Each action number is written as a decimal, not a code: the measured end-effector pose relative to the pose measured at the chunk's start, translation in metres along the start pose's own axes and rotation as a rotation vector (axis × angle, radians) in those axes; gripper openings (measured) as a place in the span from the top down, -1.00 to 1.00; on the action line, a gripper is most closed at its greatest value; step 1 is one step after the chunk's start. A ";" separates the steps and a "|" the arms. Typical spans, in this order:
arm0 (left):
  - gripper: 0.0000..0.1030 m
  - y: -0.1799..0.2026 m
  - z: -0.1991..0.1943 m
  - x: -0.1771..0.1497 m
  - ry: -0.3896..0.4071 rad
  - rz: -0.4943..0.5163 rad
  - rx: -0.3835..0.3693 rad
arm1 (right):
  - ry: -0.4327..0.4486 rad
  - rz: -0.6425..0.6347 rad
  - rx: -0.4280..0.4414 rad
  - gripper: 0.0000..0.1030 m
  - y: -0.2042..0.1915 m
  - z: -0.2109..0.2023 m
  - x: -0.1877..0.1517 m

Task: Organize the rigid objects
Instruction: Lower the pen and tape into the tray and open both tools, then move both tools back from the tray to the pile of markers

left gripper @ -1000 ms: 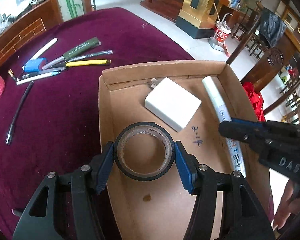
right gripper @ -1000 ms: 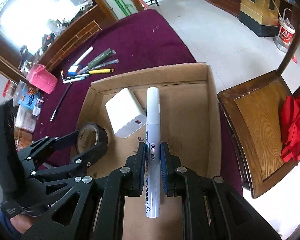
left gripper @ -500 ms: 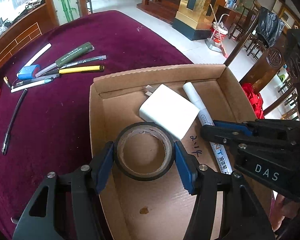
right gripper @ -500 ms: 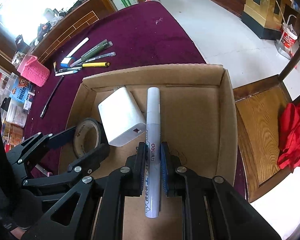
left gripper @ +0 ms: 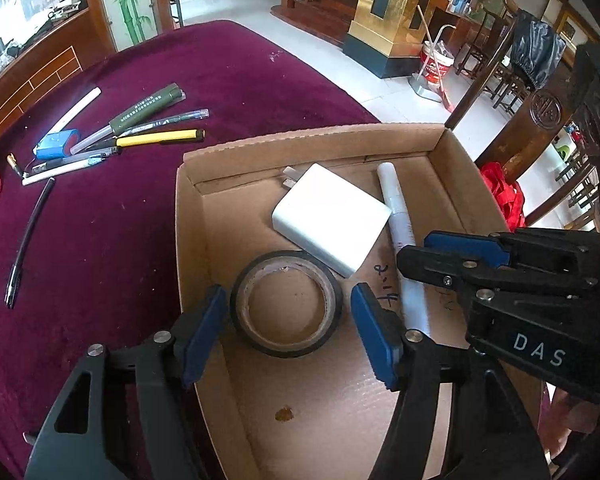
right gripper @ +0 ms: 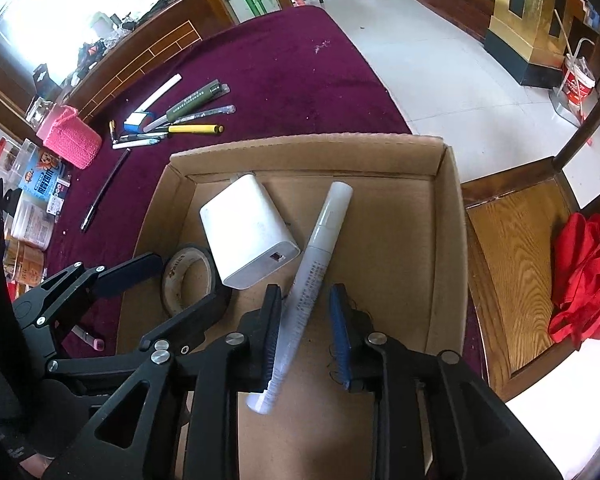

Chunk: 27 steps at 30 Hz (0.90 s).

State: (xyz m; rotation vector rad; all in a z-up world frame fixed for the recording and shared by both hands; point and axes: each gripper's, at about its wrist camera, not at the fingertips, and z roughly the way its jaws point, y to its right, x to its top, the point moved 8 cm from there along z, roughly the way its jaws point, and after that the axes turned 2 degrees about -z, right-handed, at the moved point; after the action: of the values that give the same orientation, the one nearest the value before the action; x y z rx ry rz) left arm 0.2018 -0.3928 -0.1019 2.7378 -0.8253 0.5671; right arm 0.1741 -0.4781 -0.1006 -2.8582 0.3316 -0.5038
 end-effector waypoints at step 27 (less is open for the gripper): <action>-0.27 -0.106 -0.155 -0.160 0.154 -0.175 -0.032 | 0.016 -0.067 0.257 0.44 -0.167 -0.039 -0.111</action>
State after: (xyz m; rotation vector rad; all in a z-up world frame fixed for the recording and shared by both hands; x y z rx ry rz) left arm 0.0933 -0.1800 -0.0406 2.6625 -0.5475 0.7099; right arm 0.0887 -0.2979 -0.0569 -2.6239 0.1606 -0.5390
